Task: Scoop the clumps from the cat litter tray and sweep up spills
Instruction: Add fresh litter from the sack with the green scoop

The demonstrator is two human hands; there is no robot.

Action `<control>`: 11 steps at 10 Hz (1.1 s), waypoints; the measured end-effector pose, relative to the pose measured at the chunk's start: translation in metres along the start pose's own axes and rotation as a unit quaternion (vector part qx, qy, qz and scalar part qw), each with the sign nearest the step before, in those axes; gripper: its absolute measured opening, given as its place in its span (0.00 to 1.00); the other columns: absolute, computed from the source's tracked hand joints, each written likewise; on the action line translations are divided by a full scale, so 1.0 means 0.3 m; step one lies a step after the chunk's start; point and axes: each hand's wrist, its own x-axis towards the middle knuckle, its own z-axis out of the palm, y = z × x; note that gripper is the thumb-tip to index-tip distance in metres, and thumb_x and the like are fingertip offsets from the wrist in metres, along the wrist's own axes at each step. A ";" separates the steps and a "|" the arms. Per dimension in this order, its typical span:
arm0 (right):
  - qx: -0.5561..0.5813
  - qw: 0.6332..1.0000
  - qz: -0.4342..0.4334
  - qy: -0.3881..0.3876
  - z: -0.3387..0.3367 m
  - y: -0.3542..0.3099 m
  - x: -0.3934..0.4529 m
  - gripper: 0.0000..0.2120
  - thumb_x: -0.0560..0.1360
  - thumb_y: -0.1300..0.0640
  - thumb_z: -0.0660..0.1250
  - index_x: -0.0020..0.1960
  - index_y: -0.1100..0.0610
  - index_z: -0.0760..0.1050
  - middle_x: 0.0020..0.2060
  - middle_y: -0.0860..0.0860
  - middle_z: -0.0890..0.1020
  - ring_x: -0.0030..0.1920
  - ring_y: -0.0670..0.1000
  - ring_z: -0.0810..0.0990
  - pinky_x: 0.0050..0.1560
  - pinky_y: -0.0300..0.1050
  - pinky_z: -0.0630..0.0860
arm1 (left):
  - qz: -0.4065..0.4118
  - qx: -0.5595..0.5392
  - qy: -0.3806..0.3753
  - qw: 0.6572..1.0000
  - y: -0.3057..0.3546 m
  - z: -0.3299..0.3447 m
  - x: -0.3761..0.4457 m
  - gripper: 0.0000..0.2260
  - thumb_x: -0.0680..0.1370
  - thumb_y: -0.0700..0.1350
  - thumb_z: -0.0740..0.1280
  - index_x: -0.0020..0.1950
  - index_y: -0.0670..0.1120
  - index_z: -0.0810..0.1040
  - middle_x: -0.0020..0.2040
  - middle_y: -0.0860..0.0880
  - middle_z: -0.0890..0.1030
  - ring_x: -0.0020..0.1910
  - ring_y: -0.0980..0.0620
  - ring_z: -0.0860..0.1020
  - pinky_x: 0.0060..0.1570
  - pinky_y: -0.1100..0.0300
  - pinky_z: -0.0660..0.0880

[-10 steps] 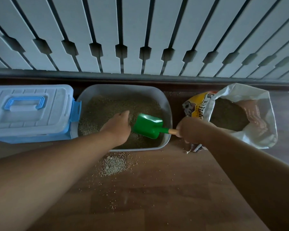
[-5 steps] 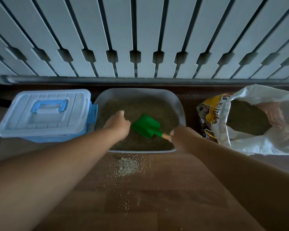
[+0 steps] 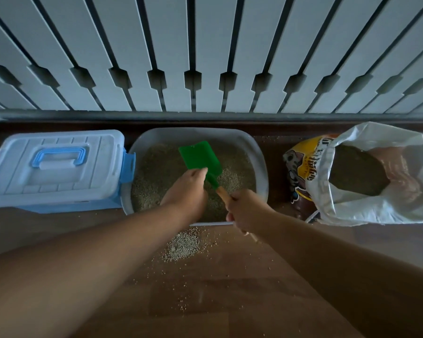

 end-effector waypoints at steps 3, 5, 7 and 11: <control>0.131 0.987 0.067 0.067 0.054 0.016 -0.084 0.12 0.84 0.53 0.54 0.51 0.56 0.75 0.44 0.55 0.82 0.44 0.58 0.83 0.47 0.54 0.82 | 0.057 0.039 0.018 0.997 0.079 0.181 -0.050 0.33 0.81 0.44 0.64 0.82 0.52 0.52 0.81 0.47 0.56 0.81 0.45 0.52 0.77 0.47 0.60; 0.168 0.979 0.101 0.055 0.052 0.045 -0.289 0.14 0.81 0.54 0.56 0.42 0.53 0.77 0.34 0.51 0.82 0.34 0.54 0.83 0.37 0.55 0.83 | 0.025 -0.058 -0.062 0.996 0.172 0.186 -0.246 0.31 0.83 0.42 0.60 0.82 0.56 0.50 0.81 0.49 0.57 0.81 0.47 0.52 0.77 0.51 0.58; 0.207 0.966 0.140 0.073 -0.037 0.031 -0.529 0.12 0.80 0.57 0.55 0.42 0.53 0.75 0.35 0.47 0.79 0.35 0.46 0.76 0.30 0.39 0.65 | 0.066 -0.061 -0.089 0.992 0.317 0.087 -0.392 0.29 0.82 0.43 0.60 0.81 0.55 0.54 0.80 0.52 0.59 0.80 0.50 0.56 0.75 0.48 0.62; 0.262 0.917 0.293 0.063 -0.469 0.025 -0.873 0.09 0.76 0.60 0.60 0.47 0.59 0.79 0.35 0.54 0.80 0.29 0.53 0.77 0.27 0.38 0.68 | 0.018 -0.096 -0.261 0.960 0.821 -0.253 -0.530 0.28 0.81 0.44 0.58 0.80 0.61 0.57 0.77 0.48 0.65 0.73 0.46 0.67 0.67 0.53 0.65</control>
